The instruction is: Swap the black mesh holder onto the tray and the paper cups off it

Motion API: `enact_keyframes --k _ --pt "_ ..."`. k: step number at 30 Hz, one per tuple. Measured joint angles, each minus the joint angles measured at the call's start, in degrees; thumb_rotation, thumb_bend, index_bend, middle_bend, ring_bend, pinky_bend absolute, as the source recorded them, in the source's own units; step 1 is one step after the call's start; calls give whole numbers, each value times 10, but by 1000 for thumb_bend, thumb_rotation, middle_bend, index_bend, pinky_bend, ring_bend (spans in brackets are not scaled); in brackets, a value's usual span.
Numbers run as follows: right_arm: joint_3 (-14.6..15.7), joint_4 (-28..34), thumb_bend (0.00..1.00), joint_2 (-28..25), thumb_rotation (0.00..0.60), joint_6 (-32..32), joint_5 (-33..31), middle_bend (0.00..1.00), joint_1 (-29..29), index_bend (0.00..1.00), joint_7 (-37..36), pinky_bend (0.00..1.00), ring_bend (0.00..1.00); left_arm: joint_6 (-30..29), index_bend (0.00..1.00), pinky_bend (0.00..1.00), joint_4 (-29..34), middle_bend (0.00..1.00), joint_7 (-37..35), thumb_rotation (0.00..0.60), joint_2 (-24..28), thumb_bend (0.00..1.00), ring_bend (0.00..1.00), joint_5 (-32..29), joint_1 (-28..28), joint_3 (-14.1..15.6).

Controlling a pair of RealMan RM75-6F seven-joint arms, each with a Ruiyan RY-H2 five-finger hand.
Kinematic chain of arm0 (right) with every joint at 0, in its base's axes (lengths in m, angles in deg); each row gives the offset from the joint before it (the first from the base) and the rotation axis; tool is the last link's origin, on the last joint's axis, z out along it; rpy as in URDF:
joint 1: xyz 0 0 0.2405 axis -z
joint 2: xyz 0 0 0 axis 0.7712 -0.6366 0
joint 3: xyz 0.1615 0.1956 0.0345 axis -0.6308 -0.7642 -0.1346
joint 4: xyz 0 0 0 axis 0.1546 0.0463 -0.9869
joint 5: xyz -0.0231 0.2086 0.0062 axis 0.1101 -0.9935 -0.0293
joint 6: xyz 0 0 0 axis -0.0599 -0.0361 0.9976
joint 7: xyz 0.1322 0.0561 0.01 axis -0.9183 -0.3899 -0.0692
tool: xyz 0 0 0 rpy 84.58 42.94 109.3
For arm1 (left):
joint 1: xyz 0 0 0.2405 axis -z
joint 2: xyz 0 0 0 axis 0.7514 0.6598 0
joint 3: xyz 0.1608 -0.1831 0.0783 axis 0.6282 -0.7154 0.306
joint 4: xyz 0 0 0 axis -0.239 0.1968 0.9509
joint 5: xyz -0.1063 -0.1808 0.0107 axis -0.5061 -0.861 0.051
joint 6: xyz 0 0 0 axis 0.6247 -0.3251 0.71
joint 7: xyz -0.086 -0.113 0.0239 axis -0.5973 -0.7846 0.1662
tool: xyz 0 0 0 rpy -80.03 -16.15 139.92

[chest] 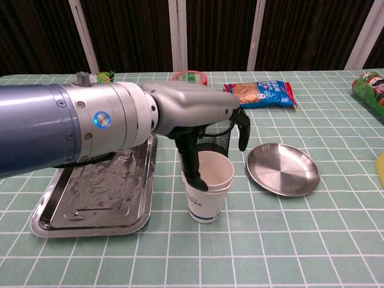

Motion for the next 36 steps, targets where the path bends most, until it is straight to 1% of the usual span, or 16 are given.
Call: enact_keyframes --k 3,6,13,19,23,36 --pt "-2 0 0 2 600 -3 -3 0 0 0 4 0 0 -17 286 216 -14 71 -21 600 -4 11 46 41 -9 -6" --pt "-3 -1 0 3 600 -4 -5 0 0 0 6 0 0 -30 271 162 -41 39 -49 600 -8 0 11 74 -19 -16" --pt "-7 -2 0 9 600 -7 -14 0 -1 0 19 0 0 -10 232 56 -69 0 -108 600 -3 0 0 69 -29 -47" --pt "-7 -2 0 13 600 -16 -19 0 -3 0 28 0 0 18 209 42 -107 0 -114 600 -5 0 0 36 -27 -58" --pt "-9 -3 0 15 600 -18 -24 0 -4 0 32 0 0 37 204 36 -136 0 -126 600 -14 0 0 26 -24 -62" --pt "-13 -8 0 20 600 -29 -34 0 -6 0 43 0 0 83 203 36 -245 0 -165 600 -66 0 0 34 -15 -61"
